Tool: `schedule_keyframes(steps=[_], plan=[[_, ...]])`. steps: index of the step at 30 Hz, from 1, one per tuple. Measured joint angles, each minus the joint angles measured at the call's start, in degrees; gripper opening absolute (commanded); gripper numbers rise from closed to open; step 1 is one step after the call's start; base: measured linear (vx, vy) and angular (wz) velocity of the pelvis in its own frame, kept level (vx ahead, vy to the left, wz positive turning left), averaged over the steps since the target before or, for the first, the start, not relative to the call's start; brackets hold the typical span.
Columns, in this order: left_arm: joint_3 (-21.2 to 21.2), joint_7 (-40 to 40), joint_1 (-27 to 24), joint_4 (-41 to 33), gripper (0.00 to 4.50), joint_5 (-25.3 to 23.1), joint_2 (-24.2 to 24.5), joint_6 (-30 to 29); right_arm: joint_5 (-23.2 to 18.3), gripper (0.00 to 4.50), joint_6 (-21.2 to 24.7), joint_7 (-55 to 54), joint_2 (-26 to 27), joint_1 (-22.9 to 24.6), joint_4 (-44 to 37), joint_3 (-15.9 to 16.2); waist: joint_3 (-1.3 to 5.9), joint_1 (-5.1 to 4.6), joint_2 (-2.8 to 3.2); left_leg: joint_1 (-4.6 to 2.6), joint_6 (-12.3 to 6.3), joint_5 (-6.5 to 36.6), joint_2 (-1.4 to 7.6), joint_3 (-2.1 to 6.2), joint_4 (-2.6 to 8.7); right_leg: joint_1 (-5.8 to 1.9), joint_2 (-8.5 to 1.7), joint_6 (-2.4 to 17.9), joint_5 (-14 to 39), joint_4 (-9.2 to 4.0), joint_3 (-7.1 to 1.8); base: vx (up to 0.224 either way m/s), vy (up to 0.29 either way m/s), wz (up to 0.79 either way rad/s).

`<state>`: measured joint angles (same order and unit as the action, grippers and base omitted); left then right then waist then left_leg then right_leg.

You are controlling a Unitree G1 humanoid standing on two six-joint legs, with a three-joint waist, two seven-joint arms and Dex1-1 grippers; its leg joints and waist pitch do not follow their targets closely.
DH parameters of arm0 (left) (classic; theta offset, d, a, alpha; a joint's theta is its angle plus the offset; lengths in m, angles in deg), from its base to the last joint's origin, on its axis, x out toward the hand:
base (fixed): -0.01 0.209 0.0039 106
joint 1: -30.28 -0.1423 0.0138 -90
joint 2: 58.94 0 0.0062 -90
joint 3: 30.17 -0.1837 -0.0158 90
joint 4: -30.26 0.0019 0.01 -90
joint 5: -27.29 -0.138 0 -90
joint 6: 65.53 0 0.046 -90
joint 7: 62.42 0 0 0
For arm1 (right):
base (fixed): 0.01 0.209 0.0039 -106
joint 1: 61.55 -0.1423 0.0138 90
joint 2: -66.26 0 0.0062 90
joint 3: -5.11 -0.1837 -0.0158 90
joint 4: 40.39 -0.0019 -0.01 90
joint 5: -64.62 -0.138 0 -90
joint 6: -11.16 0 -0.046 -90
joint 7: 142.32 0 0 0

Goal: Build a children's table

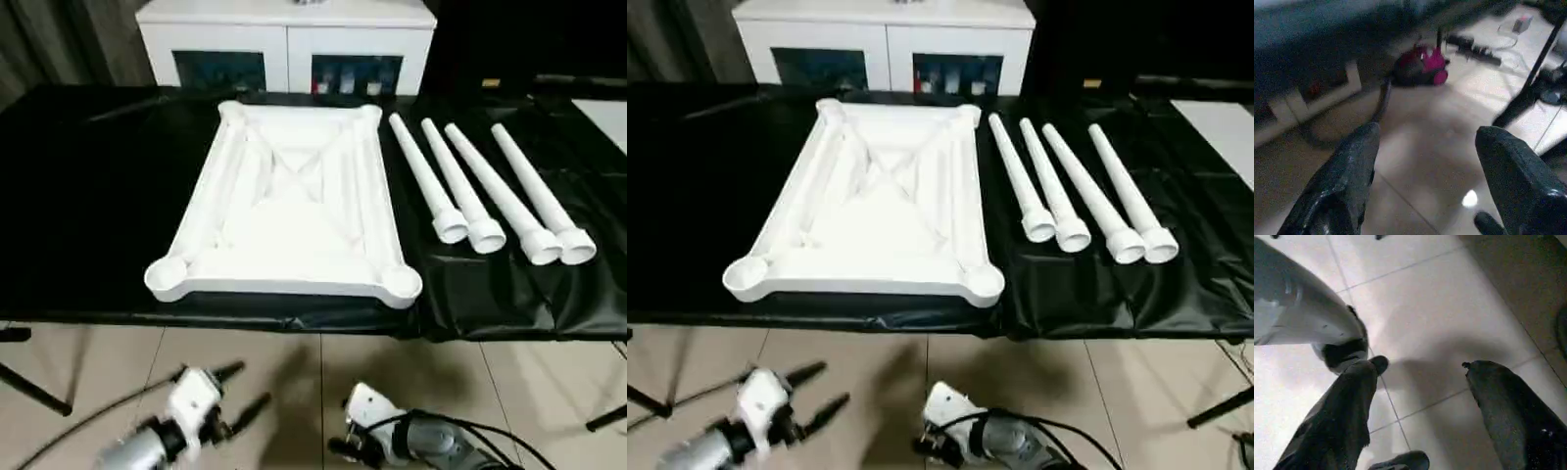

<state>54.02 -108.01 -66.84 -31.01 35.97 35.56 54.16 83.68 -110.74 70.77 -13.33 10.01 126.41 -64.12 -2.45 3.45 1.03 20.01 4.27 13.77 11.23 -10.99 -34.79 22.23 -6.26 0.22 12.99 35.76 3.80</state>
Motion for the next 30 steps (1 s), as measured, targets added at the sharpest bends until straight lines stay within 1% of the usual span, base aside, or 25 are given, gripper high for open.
schedule_keyframes(steps=[1, 3, 5, 6, 7, 8, 10, 11, 12, 13, 14, 16, 17, 19, 20, 21, 22, 23, 24, 25, 27, 28, 30], plan=[[0.17, -0.47, -0.3, -1.63, 3.51, 0.73, 0.3, -0.43, 0.14, 3.27, -0.24, 0.2, 0.04, -0.04, -0.01, 0.06, 0.0, 0.0, 0.0, -0.03, 0.0, 0.0, 0.09, -0.17, 0.0, 0.01, 0.0, 0.0, 0.0, 0.02, -0.02, 0.0, 0.0, 0.0], [0.18, -2.42, -2.39, -8.64, 3.51, 3.08, 2.38, -2.58, 0.17, 3.27, -1.62, 1.69, 0.25, -0.07, 0.08, 0.01, 0.01, -0.04, -0.17, -0.03, 0.01, 0.0, 0.25, -0.33, -0.02, 0.06, 0.07, 0.0, 0.0, 0.06, -0.02, 0.0, 0.0, 0.0], [0.47, -3.69, -3.13, -14.17, 3.51, 5.17, 4.18, -4.4, -1.03, 3.27, -3.05, 5.15, 0.07, -0.32, -0.19, -0.5, 0.02, 0.04, -0.17, -0.02, 0.02, 0.0, 0.31, -0.43, -0.01, 0.09, 0.08, 0.0, 0.0, 0.1, -0.02, 0.0, 0.0, 0.0], [0.56, -4.24, -3.59, -17.08, 3.51, 6.18, 4.84, -5.6, -5.52, 3.27, 0.21, 11.26, -1.49, 1.47, -8.38, -0.4, -0.2, 0.08, -0.08, 0.04, 0.01, 0.0, 0.33, -0.45, -0.12, 0.14, 0.09, 0.0, 0.0, 0.19, -0.03, 0.0, 0.0, 0.0], [0.47, -4.68, -4.03, -18.87, 3.51, 6.93, 5.56, -6.39, -9.45, 3.27, 3.09, 15.79, -3.18, 1.57, -14.95, -0.58, -0.37, 0.11, 0.05, 0.1, 0.0, -0.01, 0.32, -0.51, -0.13, 0.22, 0.09, -0.01, -0.05, 0.19, -0.14, 0.0, 0.0, 0.0], [0.46, -5.32, -4.4, -21.08, 3.51, 7.61, 6.29, -7.36, -15.43, 3.27, 6.9, 21.9, -6.07, 1.05, -25.91, -1.53, -0.53, 0.05, 0.09, 0.13, -0.03, -0.03, 0.3, -0.6, -0.19, 0.34, 0.09, -0.23, -0.19, 0.24, -0.28, 0.0, 0.0, 0.0], [0.25, -6.42, -5.85, -25.94, 3.51, 9.63, 7.97, -9.71, -26.51, 3.27, 17.2, 30.76, -10.86, -0.29, -45.44, -3.14, -0.55, 0.15, -0.18, 0.13, -0.06, -0.05, 0.38, -0.58, -0.25, 0.41, 0.19, -0.35, -0.24, 0.34, -0.3, 0.0, 0.0, 0.0], [0.23, -6.84, -6.35, -27.49, 3.51, 10.16, 8.75, -10.38, -30.64, 3.27, 20.07, 33.52, -12.12, -2.5, -52.42, -4.89, -0.27, 0.28, -0.41, 0.03, -0.05, -0.05, 0.57, -0.55, -0.21, 0.37, 0.48, -0.36, -0.22, 0.33, -0.32, 0.0, 0.0, 0.0], [0.22, -7.09, -6.59, -28.53, 3.51, 10.98, 9.12, -11.39, -33.47, 3.27, 22.86, 34.78, -12.63, -3.56, -56.31, -5.52, 0.03, 0.39, -0.59, 0.0, 0.01, -0.07, 0.77, -0.5, -0.22, 0.39, 0.75, -0.38, -0.18, 0.32, -0.32, 0.0, 0.0, 0.0], [0.21, -7.57, -7.28, -30.28, 3.51, 11.75, 9.92, -12.17, -35.83, 3.27, 25.28, 36.26, -12.92, -3.73, -60.14, -5.47, 0.14, 0.58, -0.7, -0.02, 0.04, -0.08, 0.94, -0.38, -0.14, 0.41, 1.01, -0.36, -0.13, 0.3, -0.31, 0.0, 0.0, 0.0], [0.24, -7.91, -7.98, -32.01, 3.51, 12.54, 10.64, -13.26, -38.34, 3.27, 27.94, 37.69, -12.99, -3.43, -62.97, -4.81, 0.38, 0.97, -1.08, -0.05, 0.17, -0.13, 1.21, -0.29, -0.12, 0.4, 1.25, -0.35, -0.03, 0.31, -0.23, 0.037, -0.054, -0.06], [0.26, -7.99, -8.17, -33.26, 3.51, 13.57, 10.81, -14.21, -40.13, 3.27, 30.46, 38.93, -13.07, -2.49, -64.03, -3.85, 0.43, 1.66, -1.17, -0.02, 0.54, -0.19, 1.41, -0.31, -0.1, 0.52, 1.4, -0.32, -0.02, 0.28, -0.21, 0.018, -0.027, -0.03], [0.5, -7.92, -8.45, -34.16, 3.51, 14.23, 11.06, -15.01, -41.32, 3.27, 32.06, 39.61, -13.48, -2.01, -64.57, -3.48, 0.45, 1.79, -1.21, -0.04, 0.68, -0.27, 1.42, -0.31, -0.1, 0.64, 1.4, -0.31, -0.03, 0.3, -0.21, 0.0, 0.0, 0.0], [1.92, -6.86, -8.04, -37.11, 3.51, 16.81, 12.19, -18.23, -44.45, 3.27, 35.69, 40.42, -14.8, -1.9, -66.37, -3.59, 0.1, 1.93, -0.75, 0.06, 0.82, -0.35, 1.4, -0.48, -0.11, 0.82, 1.36, -0.26, -0.18, 0.37, -0.31, 0.0, 0.0, 0.0], [3.79, -5.85, -6.94, -39.11, 3.51, 18.4, 12.82, -19.77, -45.7, 3.27, 36.75, 40.42, -14.9, -2.15, -67.36, -4.17, 0.01, 1.93, -0.61, 0.03, 0.84, -0.37, 1.4, -0.47, -0.1, 0.82, 1.35, -0.27, -0.2, 0.45, -0.32, 0.0, 0.0, 0.0], [4.79, -5.26, -6.06, -39.98, 3.51, 19.04, 12.96, -20.36, -46.17, 3.27, 37.09, 40.25, -14.81, -2.42, -67.78, -4.56, 0.01, 1.93, -0.6, 0.02, 0.85, -0.37, 1.4, -0.46, -0.08, 0.8, 1.36, -0.27, -0.2, 0.49, -0.32, 0.0, 0.0, 0.0], [6.28, -2.62, -2.84, -41.13, 3.51, 21.12, 12.49, -23.38, -47.45, 3.27, 39.47, 37.57, -13.57, -3.32, -68.66, -6.45, -0.12, 1.9, -0.8, -0.01, 0.9, -0.4, 1.39, -0.47, -0.02, 0.76, 1.36, -0.26, -0.2, 0.62, -0.34, 0.0, 0.0, 0.0], [8.08, 0.89, 1.96, -41.42, 3.51, 22.64, 11.26, -25.79, -48.42, 3.27, 41.64, 33.55, -12.02, -5.46, -69.19, -9.08, -0.3, 1.81, -1.05, -0.08, 1.19, -0.59, 1.39, -0.43, -0.02, 0.91, 1.36, -0.25, -0.21, 0.91, -0.35, -0.059, -0.037, 0.01], [9.24, 3.28, 4.96, -41.5, 3.51, 23.38, 10.31, -27.09, -48.97, 3.27, 43.11, 30.81, -10.92, -7.21, -69.84, -10.56, -0.33, 1.73, -1.2, -0.08, 1.42, -0.74, 1.4, -0.39, -0.02, 1.0, 1.38, -0.21, -0.24, 1.05, -0.35, 0.0, 0.0, 0.0], [9.95, 4.91, 6.55, -41.89, 3.51, 24.08, 10.1, -27.86, -49.56, 3.27, 44.2, 28.96, -10.47, -8.44, -70.81, -11.49, -0.27, 1.67, -1.31, -0.04, 1.49, -0.78, 1.41, -0.33, 0.01, 0.95, 1.42, -0.19, -0.25, 1.07, -0.36, 0.0, 0.0, 0.0], [10.68, 9.62, 9.62, -41.84, 3.51, 24.28, 8.48, -30.3, -50.04, 3.27, 46.09, 23.56, -10.15, -8.99, -72.13, -14.43, -0.07, 1.57, -1.65, -0.27, 1.69, -0.91, 1.39, -0.34, 0.15, 0.83, 1.52, -0.22, -0.23, 1.06, -0.51, 0.0, 0.0, 0.0], [10.98, 11.66, 10.83, -41.42, 3.51, 24.3, 7.67, -31.54, -49.61, 3.27, 46.6, 20.87, -9.85, -8.98, -71.98, -15.39, -0.08, 1.57, -1.74, -0.26, 1.76, -0.95, 1.4, -0.3, 0.19, 0.85, 1.57, -0.22, -0.23, 1.05, -0.51, 0.0, 0.0, 0.0], [11.2, 17.11, 14.84, -38.54, 3.51, 23.45, 5.31, -34.54, -47.71, 3.27, 46.98, 12.8, -7.98, -9.06, -70.65, -17.66, -0.07, 1.54, -1.75, -0.16, 1.86, -1.02, 1.42, -0.29, 0.19, 0.93, 1.71, -0.23, -0.25, 1.06, -0.58, 0.0, 0.0, 0.0]])
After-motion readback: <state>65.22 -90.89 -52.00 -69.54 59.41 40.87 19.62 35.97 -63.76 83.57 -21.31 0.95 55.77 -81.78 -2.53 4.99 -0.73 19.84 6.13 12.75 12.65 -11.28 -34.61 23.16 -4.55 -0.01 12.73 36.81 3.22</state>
